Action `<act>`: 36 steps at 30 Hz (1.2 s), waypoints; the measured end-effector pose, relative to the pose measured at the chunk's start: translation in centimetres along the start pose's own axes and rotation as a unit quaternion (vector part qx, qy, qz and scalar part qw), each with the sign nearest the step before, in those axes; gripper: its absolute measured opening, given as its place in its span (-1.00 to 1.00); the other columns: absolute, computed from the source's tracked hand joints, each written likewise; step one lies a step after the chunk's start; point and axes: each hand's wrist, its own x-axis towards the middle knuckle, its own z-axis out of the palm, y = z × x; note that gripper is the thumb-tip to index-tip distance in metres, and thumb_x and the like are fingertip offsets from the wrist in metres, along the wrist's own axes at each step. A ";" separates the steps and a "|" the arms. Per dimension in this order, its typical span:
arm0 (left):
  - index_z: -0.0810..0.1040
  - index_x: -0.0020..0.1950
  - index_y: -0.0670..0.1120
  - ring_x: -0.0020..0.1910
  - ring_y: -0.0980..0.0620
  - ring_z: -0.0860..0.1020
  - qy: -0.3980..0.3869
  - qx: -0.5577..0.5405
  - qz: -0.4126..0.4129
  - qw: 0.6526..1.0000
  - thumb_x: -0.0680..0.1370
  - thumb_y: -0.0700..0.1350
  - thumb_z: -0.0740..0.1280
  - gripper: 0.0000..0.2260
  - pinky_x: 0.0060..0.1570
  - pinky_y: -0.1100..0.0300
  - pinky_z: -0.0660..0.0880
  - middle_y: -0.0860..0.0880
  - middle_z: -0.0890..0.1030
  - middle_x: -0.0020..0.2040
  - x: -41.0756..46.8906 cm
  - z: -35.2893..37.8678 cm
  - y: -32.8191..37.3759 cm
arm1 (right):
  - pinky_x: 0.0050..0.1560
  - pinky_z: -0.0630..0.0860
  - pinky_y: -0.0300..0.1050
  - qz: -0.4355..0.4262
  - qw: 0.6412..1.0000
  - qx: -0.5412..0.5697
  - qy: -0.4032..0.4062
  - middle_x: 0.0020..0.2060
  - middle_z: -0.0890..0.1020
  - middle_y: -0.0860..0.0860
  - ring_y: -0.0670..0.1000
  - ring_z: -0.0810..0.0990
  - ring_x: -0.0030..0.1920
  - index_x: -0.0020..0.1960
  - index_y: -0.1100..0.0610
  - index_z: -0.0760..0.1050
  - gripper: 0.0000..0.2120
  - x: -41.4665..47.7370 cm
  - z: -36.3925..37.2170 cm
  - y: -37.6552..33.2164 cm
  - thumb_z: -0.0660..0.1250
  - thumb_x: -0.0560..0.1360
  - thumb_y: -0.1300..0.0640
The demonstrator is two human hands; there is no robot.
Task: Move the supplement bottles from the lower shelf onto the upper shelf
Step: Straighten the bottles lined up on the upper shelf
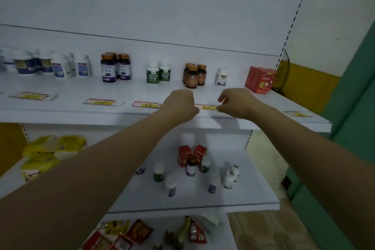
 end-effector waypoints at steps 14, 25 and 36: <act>0.50 0.24 -0.21 -0.04 -0.02 0.46 -0.180 0.000 -0.061 0.982 0.56 -0.12 0.29 -0.71 -0.07 0.20 0.37 -0.10 0.50 0.00 -6.0 6.5 -1.6 | 0.04 0.43 -0.18 0.053 0.992 0.042 -0.102 0.19 0.57 0.07 0.06 0.53 0.16 0.22 0.14 0.51 -0.68 -6.3 5.7 3.5 0.34 0.51 0.04; 0.54 0.10 -0.25 0.07 -0.12 0.53 -0.270 -0.003 -0.088 0.959 0.54 -0.11 0.32 -0.76 -0.14 0.23 0.33 -0.21 0.57 0.13 -1.6 17.4 0.2 | 0.16 0.38 -0.20 0.089 0.976 0.037 -0.196 0.23 0.55 0.05 0.05 0.49 0.22 0.25 0.10 0.50 -0.66 -4.2 11.7 14.5 0.32 0.50 0.03; 0.25 0.46 -0.16 0.40 -0.05 0.32 -0.323 -0.057 -0.218 0.919 0.56 -0.08 0.31 -0.49 0.28 0.27 0.28 -0.11 0.31 0.45 -0.6 27.9 -2.9 | 0.12 0.38 -0.26 0.044 0.954 0.083 -0.285 0.34 0.46 0.07 0.05 0.45 0.29 0.31 0.16 0.43 -0.60 -0.3 21.2 21.2 0.34 0.49 0.12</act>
